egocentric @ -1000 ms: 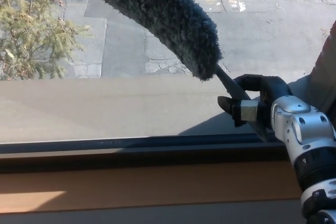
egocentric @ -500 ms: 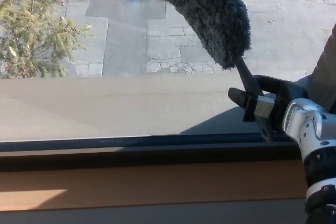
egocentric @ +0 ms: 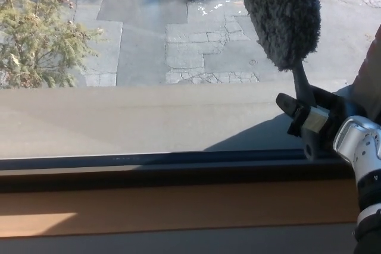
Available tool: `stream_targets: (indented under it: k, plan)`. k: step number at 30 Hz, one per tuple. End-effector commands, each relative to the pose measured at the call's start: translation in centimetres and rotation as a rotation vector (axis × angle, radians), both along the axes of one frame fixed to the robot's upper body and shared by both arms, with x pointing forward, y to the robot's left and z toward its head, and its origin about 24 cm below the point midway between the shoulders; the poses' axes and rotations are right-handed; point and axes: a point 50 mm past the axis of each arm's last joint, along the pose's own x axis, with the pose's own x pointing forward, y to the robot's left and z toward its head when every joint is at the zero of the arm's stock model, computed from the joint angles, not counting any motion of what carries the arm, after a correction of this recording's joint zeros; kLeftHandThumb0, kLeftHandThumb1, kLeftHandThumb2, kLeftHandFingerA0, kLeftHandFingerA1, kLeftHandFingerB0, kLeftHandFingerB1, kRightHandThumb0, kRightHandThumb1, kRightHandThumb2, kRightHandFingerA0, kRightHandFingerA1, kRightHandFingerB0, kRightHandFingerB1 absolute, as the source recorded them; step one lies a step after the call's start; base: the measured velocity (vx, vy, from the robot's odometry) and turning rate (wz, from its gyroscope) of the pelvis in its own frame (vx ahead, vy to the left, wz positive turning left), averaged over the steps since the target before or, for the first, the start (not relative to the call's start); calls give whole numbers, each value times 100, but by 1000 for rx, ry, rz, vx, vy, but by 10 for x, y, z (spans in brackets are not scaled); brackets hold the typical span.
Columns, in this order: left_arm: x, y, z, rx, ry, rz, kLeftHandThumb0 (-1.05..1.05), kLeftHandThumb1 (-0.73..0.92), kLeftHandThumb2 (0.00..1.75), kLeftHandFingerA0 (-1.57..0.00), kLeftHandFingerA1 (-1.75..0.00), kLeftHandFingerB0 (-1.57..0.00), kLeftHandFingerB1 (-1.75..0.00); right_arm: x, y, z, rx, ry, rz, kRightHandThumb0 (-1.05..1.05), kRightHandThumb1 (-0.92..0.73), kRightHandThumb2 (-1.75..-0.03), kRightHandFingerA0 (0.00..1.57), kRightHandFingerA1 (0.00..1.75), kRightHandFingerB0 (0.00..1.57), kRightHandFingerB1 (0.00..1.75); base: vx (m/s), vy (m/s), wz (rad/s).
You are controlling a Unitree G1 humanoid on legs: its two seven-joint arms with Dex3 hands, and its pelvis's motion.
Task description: Pick up a grey duster using the right hand and walk towards the window and then clean the window using the duster
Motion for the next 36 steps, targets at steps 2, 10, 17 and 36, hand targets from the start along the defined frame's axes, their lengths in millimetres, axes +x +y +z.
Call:
stream_targets:
  k: [2, 10, 17, 36]
  plan:
    - [3, 2, 10, 64, -71, -18, 3, 65, 98, -81, -114, -74, -87, -9, -28, -9, 39, 36, -153, -38, -80, -95, 112, 175, 80, 175, 0, 0, 0]
    - [-1, 6, 5, 52, -33, -18, -1, 65, 87, -77, -103, -74, -81, -15, -25, -19, 42, 47, -141, -35, -72, -106, 111, 175, 79, 175, 0, 0, 0]
    - [-3, 11, -3, 23, 31, 35, 1, 63, 76, -87, -91, -78, -74, -25, -21, -23, 43, 15, -115, -32, -72, -106, 110, 175, 75, 175, 0, 0, 0]
    - [-10, 14, -4, 7, 107, 63, -10, 63, 62, -85, -83, -75, -66, -146, -9, -18, 55, -177, 70, -20, -65, -111, 105, 175, 69, 170, -46, -9, 0]
